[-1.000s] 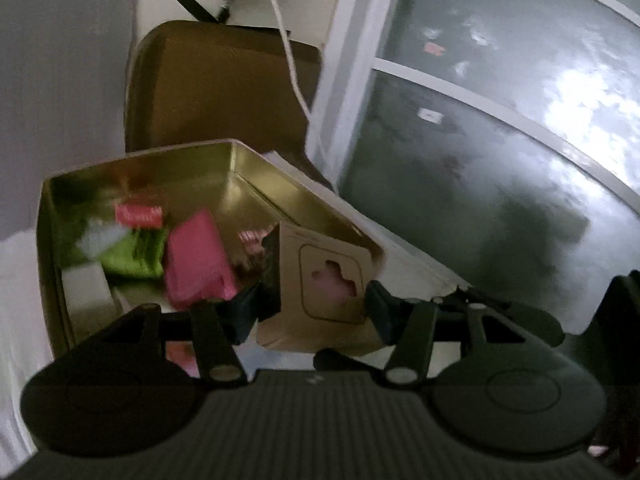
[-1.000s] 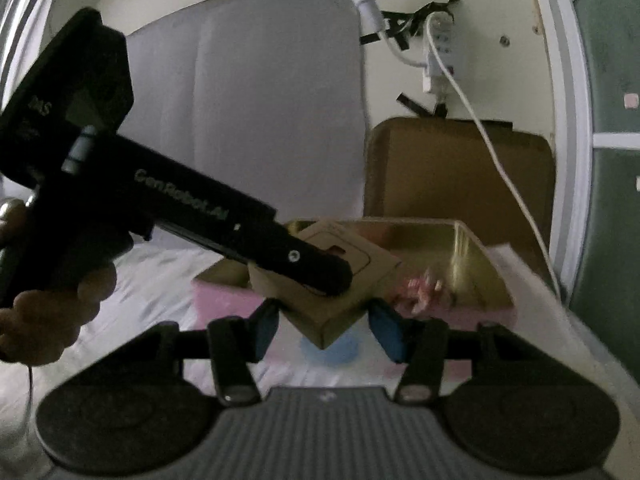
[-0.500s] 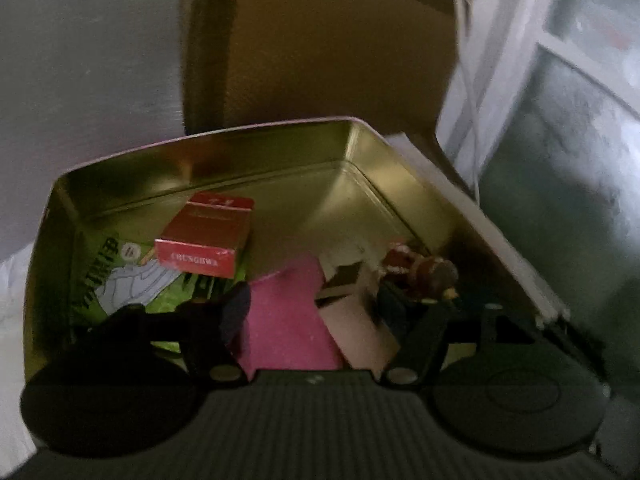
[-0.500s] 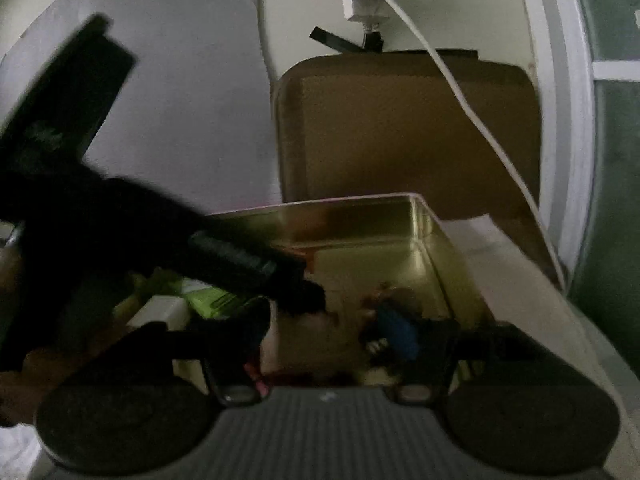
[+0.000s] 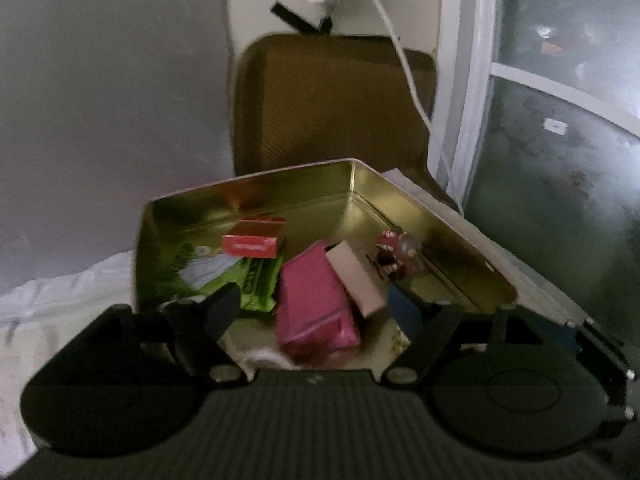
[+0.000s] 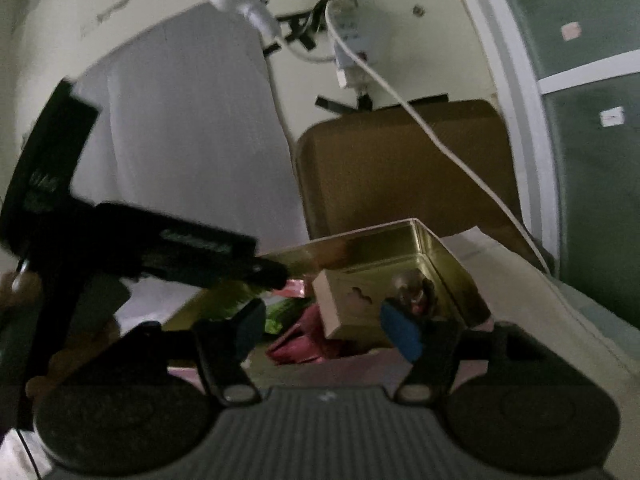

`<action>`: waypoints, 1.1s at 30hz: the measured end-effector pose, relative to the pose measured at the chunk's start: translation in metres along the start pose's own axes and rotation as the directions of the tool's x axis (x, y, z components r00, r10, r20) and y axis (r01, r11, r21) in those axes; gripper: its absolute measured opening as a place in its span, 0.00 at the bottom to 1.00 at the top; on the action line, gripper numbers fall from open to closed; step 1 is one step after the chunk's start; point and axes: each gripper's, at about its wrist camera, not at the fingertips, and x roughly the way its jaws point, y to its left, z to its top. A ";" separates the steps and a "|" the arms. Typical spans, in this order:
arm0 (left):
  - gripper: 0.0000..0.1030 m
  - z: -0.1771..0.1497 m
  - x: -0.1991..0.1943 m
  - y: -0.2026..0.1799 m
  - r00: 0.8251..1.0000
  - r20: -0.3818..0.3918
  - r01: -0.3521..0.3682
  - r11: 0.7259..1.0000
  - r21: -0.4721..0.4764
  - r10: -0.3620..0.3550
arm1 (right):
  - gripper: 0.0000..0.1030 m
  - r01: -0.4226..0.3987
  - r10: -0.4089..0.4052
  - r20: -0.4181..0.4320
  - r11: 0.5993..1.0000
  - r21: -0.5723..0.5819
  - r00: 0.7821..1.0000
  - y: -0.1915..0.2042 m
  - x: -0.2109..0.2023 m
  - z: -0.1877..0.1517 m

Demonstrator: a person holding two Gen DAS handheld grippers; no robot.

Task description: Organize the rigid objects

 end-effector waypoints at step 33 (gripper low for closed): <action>1.00 -0.091 -0.099 0.019 0.979 0.040 -0.196 0.979 -0.065 0.198 | 0.90 -0.025 0.023 0.021 0.996 0.082 1.000 0.060 -0.097 -0.022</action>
